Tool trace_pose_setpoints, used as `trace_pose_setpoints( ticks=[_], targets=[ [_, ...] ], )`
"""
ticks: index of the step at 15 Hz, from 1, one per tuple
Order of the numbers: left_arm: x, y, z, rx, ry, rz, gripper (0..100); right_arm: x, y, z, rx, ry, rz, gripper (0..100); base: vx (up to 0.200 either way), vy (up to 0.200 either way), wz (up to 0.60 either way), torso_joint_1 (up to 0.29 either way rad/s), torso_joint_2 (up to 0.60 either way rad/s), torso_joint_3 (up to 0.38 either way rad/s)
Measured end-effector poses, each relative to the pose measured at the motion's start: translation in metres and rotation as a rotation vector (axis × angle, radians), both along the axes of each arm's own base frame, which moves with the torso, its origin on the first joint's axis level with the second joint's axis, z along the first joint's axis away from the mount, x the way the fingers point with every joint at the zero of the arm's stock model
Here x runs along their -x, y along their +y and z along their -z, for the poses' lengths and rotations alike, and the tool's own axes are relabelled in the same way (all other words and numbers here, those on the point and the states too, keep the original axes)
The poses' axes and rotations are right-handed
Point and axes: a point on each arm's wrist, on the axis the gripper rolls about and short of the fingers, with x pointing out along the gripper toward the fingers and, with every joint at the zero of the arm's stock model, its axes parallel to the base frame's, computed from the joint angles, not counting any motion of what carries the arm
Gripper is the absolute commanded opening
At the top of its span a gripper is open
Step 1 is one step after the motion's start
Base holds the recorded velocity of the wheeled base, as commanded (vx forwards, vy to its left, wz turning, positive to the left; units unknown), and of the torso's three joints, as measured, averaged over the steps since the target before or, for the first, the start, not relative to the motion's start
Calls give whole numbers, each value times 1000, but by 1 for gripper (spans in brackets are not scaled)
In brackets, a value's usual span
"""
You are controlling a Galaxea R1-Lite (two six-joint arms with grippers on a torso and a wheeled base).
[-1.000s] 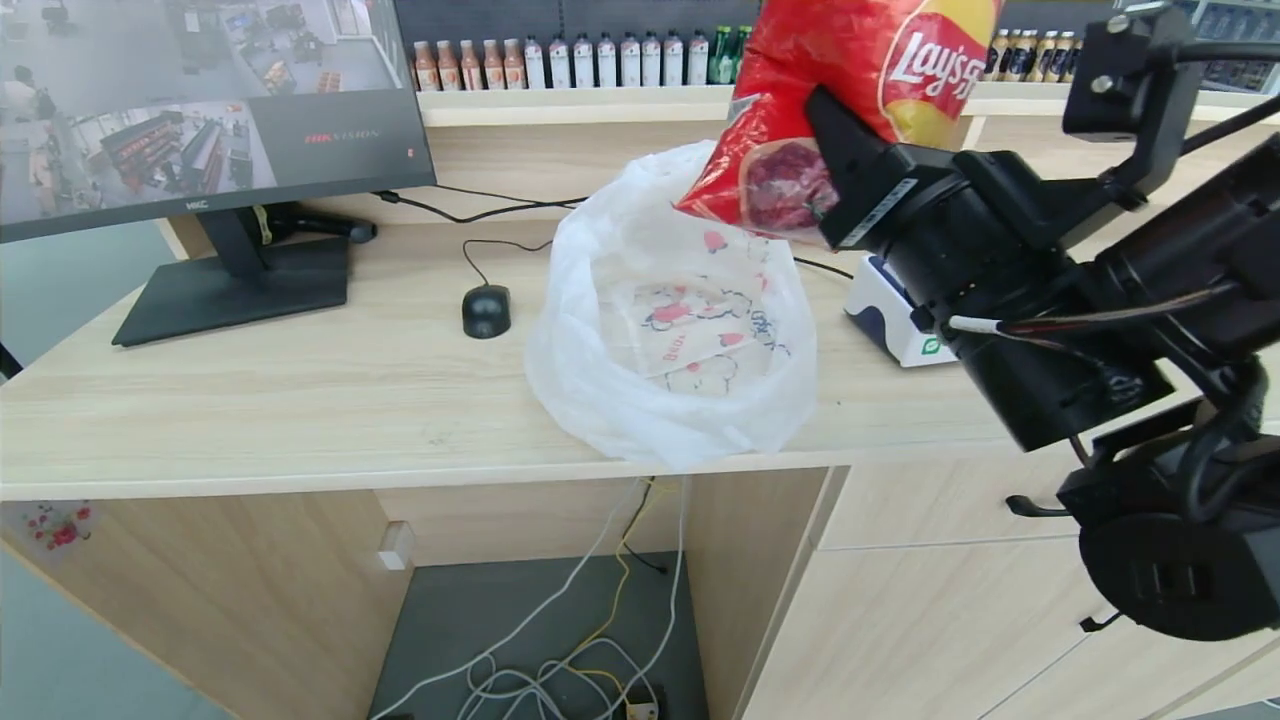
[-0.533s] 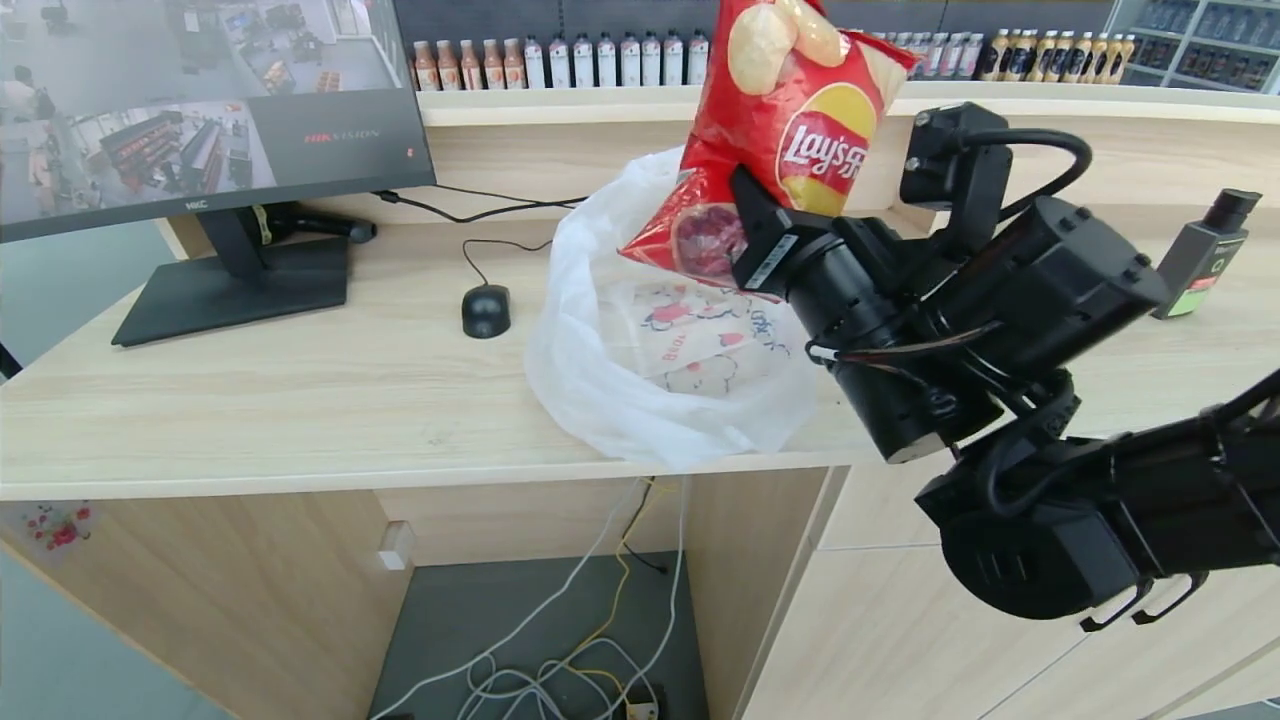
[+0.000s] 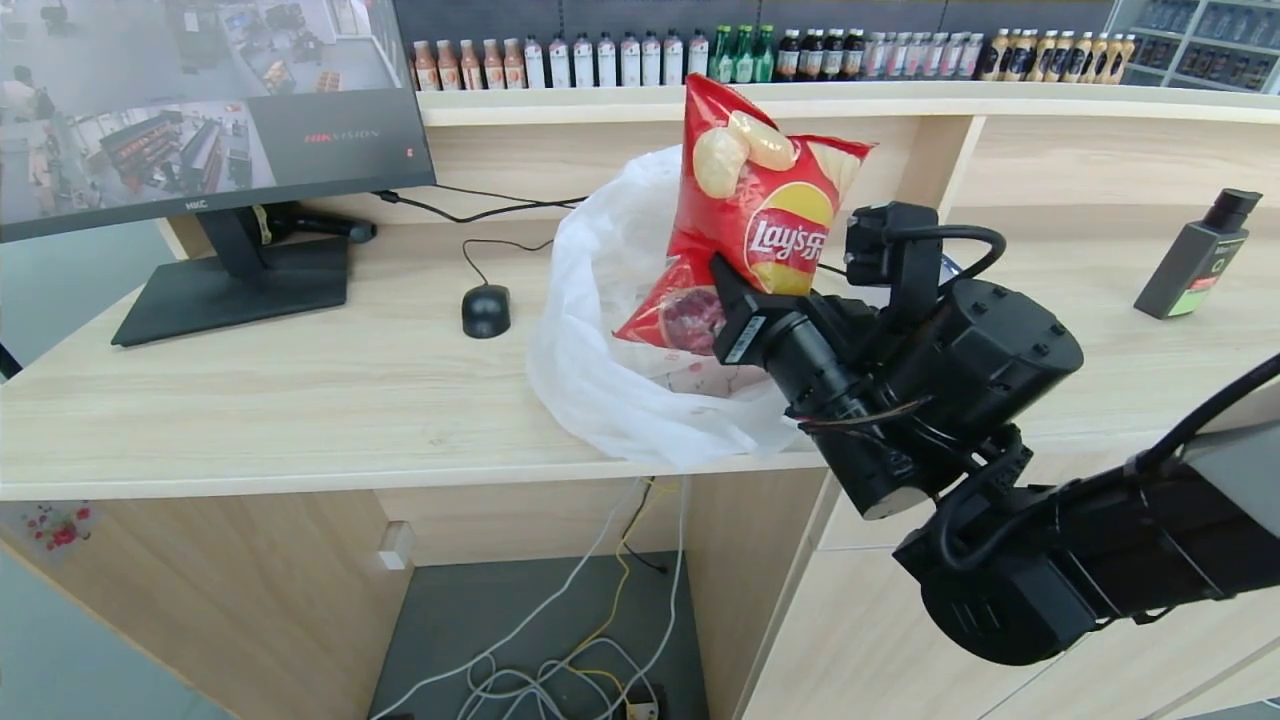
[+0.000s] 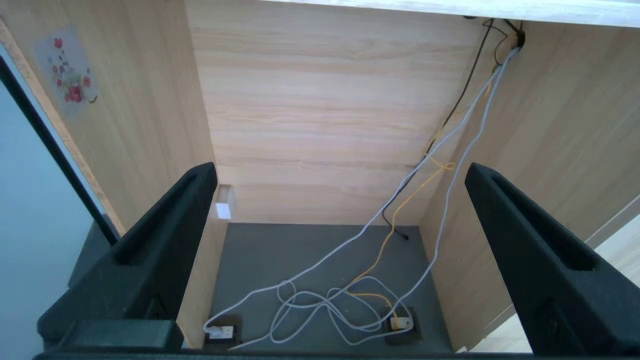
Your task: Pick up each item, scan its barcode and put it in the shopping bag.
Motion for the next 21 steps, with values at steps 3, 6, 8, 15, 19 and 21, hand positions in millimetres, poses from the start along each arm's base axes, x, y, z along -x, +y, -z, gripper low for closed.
trace_pose_setpoints(
  ticks=[3,6,8,15,19,21],
  targets=[
    [0,0,0,0,0,0,100,1,0,5,17,12,-3,0,0,0,0,0,0,0],
    [0,0,0,0,0,0,100,1,1,10,29,22,-3,0,0,0,0,0,0,0],
    [0,0,0,0,0,0,100,3,2,15,37,26,-12,0,0,0,0,0,0,0],
    [0,0,0,0,0,0,100,-1,5,31,83,39,-21,0,0,0,0,0,0,0],
    [0,0,0,0,0,0,100,-2,5,29,84,34,-16,0,0,0,0,0,0,0],
    [0,0,0,0,0,0,100,-3,5,29,82,31,-16,0,0,0,0,0,0,0]
  ],
)
